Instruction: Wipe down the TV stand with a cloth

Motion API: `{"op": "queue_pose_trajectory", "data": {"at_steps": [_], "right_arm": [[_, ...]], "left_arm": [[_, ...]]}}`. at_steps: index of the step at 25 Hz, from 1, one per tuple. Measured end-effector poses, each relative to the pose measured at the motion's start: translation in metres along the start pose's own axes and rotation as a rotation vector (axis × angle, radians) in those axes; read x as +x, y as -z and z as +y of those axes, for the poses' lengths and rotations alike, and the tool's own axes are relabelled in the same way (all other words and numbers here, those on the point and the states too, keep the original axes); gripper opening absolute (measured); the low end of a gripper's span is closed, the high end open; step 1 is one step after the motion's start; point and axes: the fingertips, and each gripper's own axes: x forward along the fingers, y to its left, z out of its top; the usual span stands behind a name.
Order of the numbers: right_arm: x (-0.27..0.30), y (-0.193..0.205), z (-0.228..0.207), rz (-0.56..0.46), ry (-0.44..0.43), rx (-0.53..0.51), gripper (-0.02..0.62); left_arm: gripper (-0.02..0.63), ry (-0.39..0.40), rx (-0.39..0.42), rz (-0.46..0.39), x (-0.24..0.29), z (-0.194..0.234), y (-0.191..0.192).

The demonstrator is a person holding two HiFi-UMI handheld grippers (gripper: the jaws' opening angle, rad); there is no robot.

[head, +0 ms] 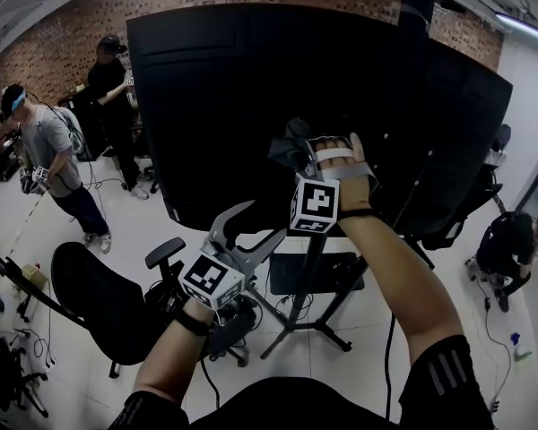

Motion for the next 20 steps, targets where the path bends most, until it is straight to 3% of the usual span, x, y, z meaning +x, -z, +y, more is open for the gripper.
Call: {"op": "queue_pose_trajectory", "data": {"at_steps": [4, 20], "right_arm": [[0.014, -0.005, 0.007, 0.02, -0.037, 0.017, 0.029], [0.032, -0.102, 0.001, -0.136, -0.04, 0.09, 0.029]], "left_arm": [[0.296, -0.008, -0.001, -0.01, -0.01, 0.009, 0.003], [0.296, -0.092, 0.013, 0.015, -0.057, 0.041, 0.004]]}}
